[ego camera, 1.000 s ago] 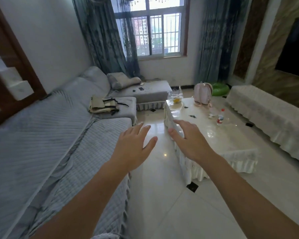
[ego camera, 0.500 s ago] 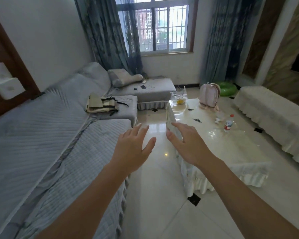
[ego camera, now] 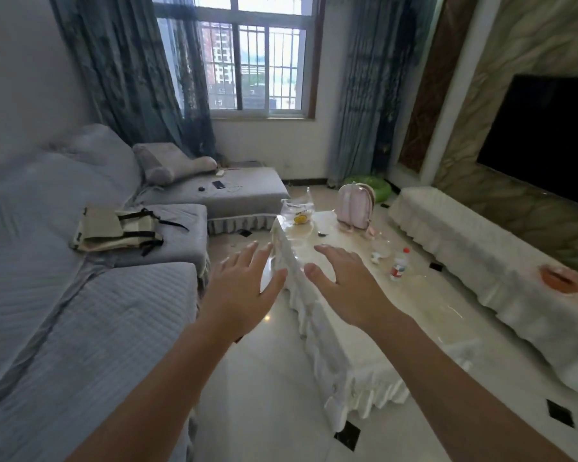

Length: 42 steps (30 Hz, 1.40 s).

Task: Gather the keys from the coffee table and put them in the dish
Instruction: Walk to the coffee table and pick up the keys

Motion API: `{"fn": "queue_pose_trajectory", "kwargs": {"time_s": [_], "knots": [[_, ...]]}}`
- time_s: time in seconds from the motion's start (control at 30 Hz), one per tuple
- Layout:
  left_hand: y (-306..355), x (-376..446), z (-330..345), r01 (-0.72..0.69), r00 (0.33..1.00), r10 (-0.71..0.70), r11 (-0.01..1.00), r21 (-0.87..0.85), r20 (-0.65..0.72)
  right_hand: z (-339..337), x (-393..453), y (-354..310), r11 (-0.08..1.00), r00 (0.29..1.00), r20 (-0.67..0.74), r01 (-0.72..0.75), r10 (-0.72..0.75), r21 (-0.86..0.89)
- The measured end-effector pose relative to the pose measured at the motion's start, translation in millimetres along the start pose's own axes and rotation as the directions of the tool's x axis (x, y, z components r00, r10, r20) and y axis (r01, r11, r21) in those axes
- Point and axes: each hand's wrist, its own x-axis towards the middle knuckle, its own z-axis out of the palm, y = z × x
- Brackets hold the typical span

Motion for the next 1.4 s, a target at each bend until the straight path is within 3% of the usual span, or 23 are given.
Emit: {"fn": "queue_pose_trajectory", "kwargs": {"time_s": [0.2,0.73,1.03,1.4], "knots": [[-42.0,44.7,5.6,-0.007,1.000,0.007,1.000,-0.015,0.006,25.1,57.9,0.1,0.999,0.999,0.008,-0.045,0.045,0.014],[-111.6,186.4,54.4,0.074,0.995,-0.080,0.992,0.100,0.053,104.7,237.4,49.8,0.982,0.998,0.061,-0.008,-0.004,0.190],[-115.7,288.5,97.5,0.133,0.987,-0.146,0.978,0.160,0.070,117.7,357.5,102.9,0.970,0.994,0.076,0.061,-0.081,0.237],[-118.2,389.5,144.5,0.096,0.991,-0.108,0.984,0.150,0.077,123.3,434.2,157.0,0.965,0.997,0.069,0.021,-0.041,0.263]]}}
